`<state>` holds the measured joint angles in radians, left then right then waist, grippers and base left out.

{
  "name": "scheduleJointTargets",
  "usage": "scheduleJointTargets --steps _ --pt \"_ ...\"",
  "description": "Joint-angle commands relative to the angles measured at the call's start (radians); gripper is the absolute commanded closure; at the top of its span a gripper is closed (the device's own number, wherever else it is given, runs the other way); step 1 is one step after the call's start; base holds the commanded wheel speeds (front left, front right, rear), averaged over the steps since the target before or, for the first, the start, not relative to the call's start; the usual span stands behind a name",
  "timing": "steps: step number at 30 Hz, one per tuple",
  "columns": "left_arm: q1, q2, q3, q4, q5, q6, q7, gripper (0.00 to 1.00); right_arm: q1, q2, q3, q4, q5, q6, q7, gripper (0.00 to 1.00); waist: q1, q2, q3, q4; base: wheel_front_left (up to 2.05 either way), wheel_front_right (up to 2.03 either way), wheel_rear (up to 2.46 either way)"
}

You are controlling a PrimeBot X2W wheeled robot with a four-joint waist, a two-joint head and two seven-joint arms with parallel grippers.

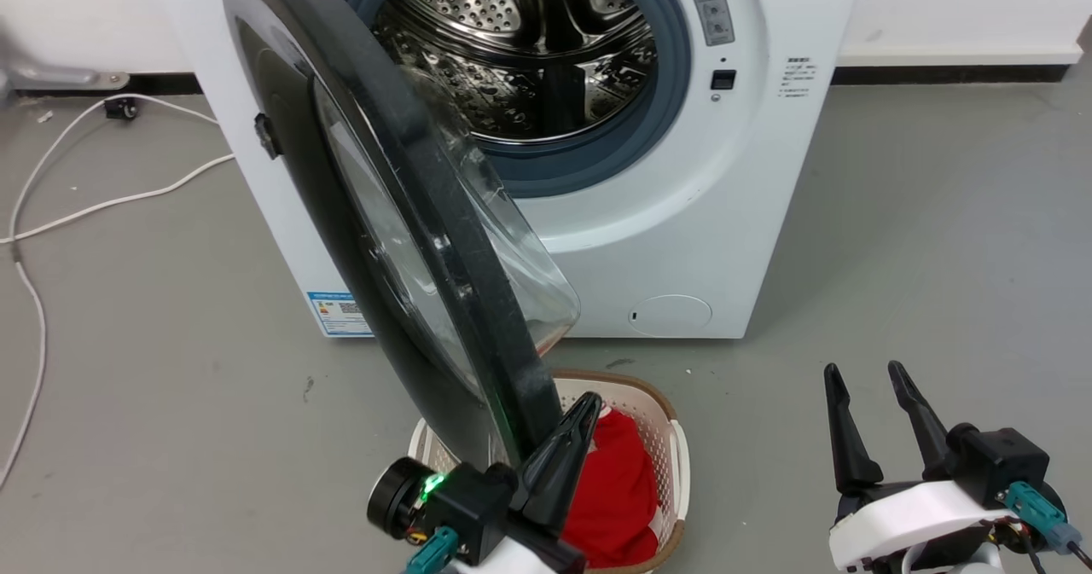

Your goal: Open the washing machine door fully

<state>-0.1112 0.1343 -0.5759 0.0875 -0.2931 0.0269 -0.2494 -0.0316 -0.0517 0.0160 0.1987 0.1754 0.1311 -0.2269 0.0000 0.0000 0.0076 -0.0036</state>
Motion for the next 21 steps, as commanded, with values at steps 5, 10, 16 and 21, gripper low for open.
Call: scheduleJointTargets --steps 5,10,16,21 --pt "0.046 0.044 0.039 -0.024 0.003 0.050 0.015 1.00 0.018 0.003 -0.001 -0.001 0.002 -0.001 0.005 0.00 0.0000 0.0000 -0.009 0.034 0.00 0.00 0.00" --pt "0.097 0.053 0.042 -0.075 0.005 0.086 0.023 1.00 0.027 0.003 0.000 -0.008 -0.001 -0.001 0.009 0.00 0.0000 0.0000 -0.015 0.072 0.00 0.00 0.00" --pt "0.145 0.071 0.051 -0.125 0.014 0.127 0.030 1.00 0.035 0.003 -0.003 -0.010 0.001 -0.001 0.015 0.00 0.0000 0.0000 -0.018 0.131 0.00 0.00 0.00" --pt "0.177 0.093 0.065 -0.168 0.017 0.153 0.042 1.00 0.032 0.003 -0.007 -0.009 0.001 -0.001 0.016 0.00 0.0000 0.0000 -0.014 0.180 0.00 0.00 0.00"
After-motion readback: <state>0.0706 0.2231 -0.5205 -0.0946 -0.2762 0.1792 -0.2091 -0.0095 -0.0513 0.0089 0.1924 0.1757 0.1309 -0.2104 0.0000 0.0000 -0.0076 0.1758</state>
